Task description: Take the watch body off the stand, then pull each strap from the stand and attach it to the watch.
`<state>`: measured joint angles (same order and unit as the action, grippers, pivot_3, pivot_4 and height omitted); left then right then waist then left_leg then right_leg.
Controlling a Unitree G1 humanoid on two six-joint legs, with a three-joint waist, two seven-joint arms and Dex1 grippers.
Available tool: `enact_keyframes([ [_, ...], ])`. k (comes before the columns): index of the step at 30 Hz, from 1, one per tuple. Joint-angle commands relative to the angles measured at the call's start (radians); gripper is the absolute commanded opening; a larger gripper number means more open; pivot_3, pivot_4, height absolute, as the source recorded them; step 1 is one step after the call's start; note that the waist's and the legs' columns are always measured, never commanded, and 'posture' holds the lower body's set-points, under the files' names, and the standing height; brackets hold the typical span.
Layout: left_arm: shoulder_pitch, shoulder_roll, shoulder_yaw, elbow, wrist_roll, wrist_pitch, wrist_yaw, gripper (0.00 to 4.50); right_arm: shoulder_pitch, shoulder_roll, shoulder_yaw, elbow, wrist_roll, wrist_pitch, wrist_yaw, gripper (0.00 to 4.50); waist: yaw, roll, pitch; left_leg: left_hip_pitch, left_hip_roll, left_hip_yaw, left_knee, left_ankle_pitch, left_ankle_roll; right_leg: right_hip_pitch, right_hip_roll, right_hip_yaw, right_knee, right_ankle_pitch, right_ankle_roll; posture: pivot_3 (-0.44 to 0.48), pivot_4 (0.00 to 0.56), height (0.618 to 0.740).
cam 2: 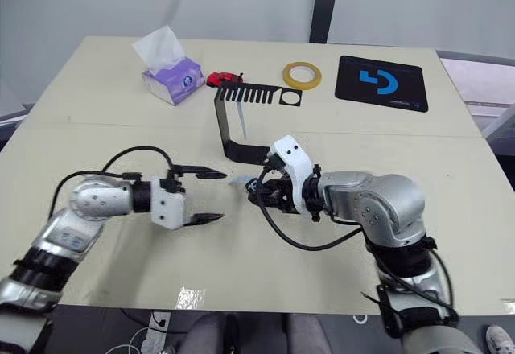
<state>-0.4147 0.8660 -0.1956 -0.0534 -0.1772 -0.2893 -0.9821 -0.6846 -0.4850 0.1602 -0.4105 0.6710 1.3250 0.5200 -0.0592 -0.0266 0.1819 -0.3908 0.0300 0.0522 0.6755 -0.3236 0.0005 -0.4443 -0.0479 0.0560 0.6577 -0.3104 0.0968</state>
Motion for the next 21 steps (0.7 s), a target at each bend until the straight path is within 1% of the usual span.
enact_keyframes([
  [1,0.004,0.076,0.076,-0.112,-0.238,0.266,-0.137,4.42,-0.006,-0.091,0.074,-0.055,-0.046,-0.168,0.139,1.52,0.001,0.0,0.0,0.0,0.0,0.0,0.001,0.0,0.0,0.0,0.0,0.0,0.0,0.0,0.0,0.0,0.15,0.738],
  [4,-0.02,0.146,0.097,-0.155,-0.375,0.502,-0.238,4.42,-0.002,-0.192,0.152,-0.062,-0.121,-0.314,0.253,1.52,0.001,0.0,0.0,0.0,0.0,0.0,0.002,0.0,0.001,0.001,0.002,0.0,-0.001,0.0,0.0,0.0,0.15,0.738],
  [6,-0.047,0.169,0.096,-0.171,-0.42,0.595,-0.286,4.42,0.0,-0.247,0.197,-0.064,-0.176,-0.409,0.32,1.52,0.002,0.0,0.0,0.0,0.0,0.0,0.003,-0.001,0.001,0.001,0.002,0.0,-0.002,0.0,0.0,0.0,0.15,0.738],
  [9,-0.095,0.165,0.095,-0.181,-0.444,0.684,-0.31,4.42,0.0,-0.283,0.228,-0.062,-0.222,-0.484,0.37,1.52,0.005,0.0,0.0,0.0,0.0,0.0,0.004,-0.001,0.001,0.001,0.003,-0.002,-0.002,0.0,0.0,0.0,0.15,0.738],
  [13,-0.14,0.153,0.086,-0.173,-0.435,0.736,-0.347,4.42,0.004,-0.325,0.278,-0.072,-0.315,-0.584,0.428,1.52,0.005,0.0,0.0,0.0,0.0,0.001,0.005,-0.001,0.001,0.001,0.003,-0.001,-0.002,0.0,0.0,0.0,0.15,0.738],
  [17,-0.17,0.125,0.091,-0.157,-0.433,0.767,-0.356,4.42,0.012,-0.321,0.273,-0.073,-0.336,-0.594,0.445,1.52,0.006,0.0,0.0,0.0,0.0,0.001,0.005,-0.001,0.001,0.0,0.004,-0.001,-0.002,0.0,0.0,0.0,0.15,0.738],
  [21,-0.171,0.11,0.092,-0.16,-0.411,0.758,-0.367,4.42,0.015,-0.312,0.262,-0.073,-0.34,-0.583,0.449,1.52,0.006,0.0,0.0,0.0,0.0,0.001,0.006,-0.001,0.001,0.0,0.003,0.0,-0.001,0.0,0.0,0.0,0.15,0.738],
])
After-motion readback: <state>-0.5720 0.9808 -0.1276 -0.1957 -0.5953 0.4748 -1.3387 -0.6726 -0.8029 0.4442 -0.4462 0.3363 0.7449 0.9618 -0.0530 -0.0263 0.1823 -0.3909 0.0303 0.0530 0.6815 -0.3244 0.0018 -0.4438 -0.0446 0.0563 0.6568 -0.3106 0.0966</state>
